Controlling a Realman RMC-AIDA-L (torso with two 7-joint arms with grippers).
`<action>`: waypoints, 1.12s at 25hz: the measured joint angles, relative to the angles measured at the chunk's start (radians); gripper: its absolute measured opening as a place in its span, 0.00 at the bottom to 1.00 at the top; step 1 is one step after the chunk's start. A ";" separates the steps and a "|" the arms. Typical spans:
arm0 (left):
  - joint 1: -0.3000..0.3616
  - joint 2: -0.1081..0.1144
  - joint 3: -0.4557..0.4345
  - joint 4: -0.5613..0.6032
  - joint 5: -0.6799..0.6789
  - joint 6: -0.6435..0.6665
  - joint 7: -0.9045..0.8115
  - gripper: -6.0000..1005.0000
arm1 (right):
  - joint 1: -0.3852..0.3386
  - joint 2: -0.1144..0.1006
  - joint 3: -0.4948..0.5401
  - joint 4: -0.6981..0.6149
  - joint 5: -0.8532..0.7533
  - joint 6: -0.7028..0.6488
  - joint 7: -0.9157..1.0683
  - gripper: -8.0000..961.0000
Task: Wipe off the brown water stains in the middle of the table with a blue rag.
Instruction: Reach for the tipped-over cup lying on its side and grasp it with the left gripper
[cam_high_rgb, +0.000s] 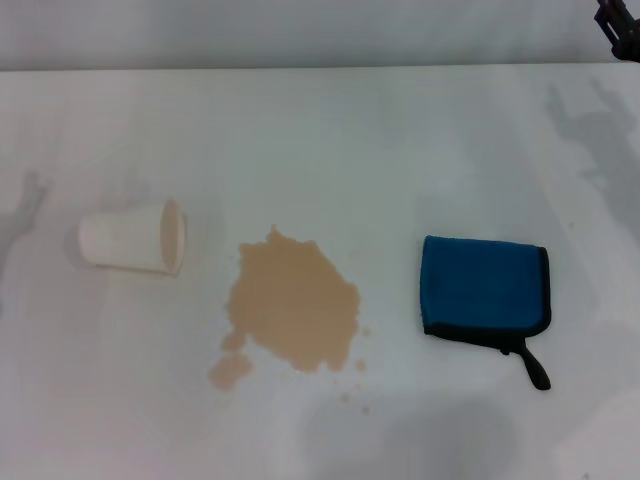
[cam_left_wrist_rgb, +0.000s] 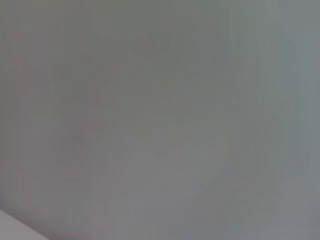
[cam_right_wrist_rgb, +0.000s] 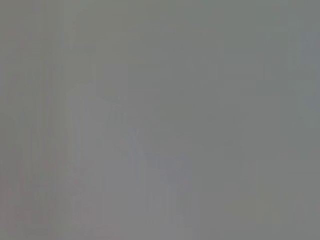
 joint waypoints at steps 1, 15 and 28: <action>0.000 0.000 0.006 0.000 0.000 0.000 0.002 0.88 | 0.000 0.000 0.000 0.000 0.000 0.000 0.000 0.71; -0.015 -0.001 0.017 0.013 -0.016 0.013 -0.002 0.88 | -0.012 0.000 0.003 0.001 0.002 0.000 0.007 0.71; -0.011 0.176 0.218 0.452 0.447 -0.040 -0.650 0.88 | -0.015 0.000 0.003 -0.001 0.003 -0.001 0.037 0.71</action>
